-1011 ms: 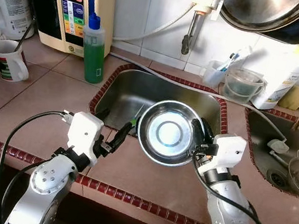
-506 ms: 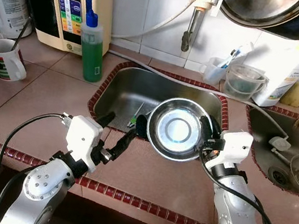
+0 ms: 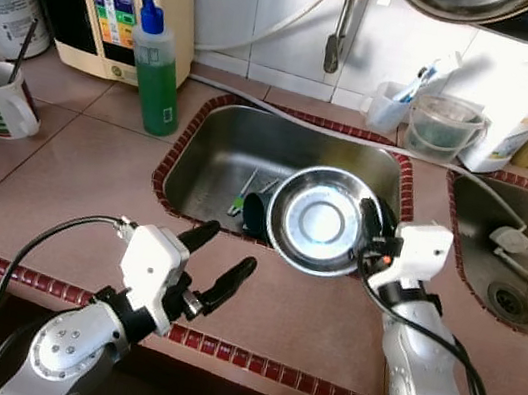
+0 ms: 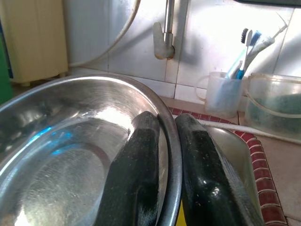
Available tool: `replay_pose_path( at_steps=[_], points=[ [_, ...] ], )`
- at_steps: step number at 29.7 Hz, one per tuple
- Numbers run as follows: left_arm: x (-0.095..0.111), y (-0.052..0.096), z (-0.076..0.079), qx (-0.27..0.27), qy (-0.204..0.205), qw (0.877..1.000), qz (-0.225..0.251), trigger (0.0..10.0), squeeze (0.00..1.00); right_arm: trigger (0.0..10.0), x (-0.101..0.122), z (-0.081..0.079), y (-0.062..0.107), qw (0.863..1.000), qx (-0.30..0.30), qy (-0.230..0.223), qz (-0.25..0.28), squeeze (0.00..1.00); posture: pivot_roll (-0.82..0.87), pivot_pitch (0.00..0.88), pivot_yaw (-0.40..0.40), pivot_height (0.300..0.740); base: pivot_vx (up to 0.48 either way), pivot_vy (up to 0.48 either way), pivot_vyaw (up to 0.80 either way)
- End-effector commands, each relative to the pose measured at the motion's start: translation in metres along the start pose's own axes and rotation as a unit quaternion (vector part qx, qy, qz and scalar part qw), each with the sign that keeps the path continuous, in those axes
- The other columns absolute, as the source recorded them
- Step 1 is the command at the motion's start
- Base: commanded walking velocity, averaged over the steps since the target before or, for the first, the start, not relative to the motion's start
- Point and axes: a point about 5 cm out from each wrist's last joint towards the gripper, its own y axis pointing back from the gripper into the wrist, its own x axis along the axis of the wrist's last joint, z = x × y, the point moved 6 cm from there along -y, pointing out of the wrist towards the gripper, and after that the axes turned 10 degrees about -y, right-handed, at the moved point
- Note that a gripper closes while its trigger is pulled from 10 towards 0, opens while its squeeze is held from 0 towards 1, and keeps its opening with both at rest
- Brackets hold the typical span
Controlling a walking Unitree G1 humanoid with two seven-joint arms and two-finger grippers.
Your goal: Kitchen organization
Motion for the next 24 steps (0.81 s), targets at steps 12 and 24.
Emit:
replay_pose_path(
  at_steps=[12, 24],
  points=[
    [0.019, 0.01, 0.018, -0.04, 0.015, 0.999, 0.006, 10.0, 0.0, 10.0, 0.011, 0.013, -0.023, 1.0, -0.005, 0.0, 0.016, 0.0, -0.06, 0.199, 0.023, 0.74, 0.0, 0.0, 0.0],
    [0.037, 0.018, 0.038, -0.073, 0.025, 0.997, 0.009, 10.0, 0.0, 10.0, 0.014, 0.01, -0.041, 1.0, 0.013, -0.006, 0.014, 0.0, -0.04, 0.256, 0.026, 0.74, 0.0, 0.0, 0.0]
  ],
)
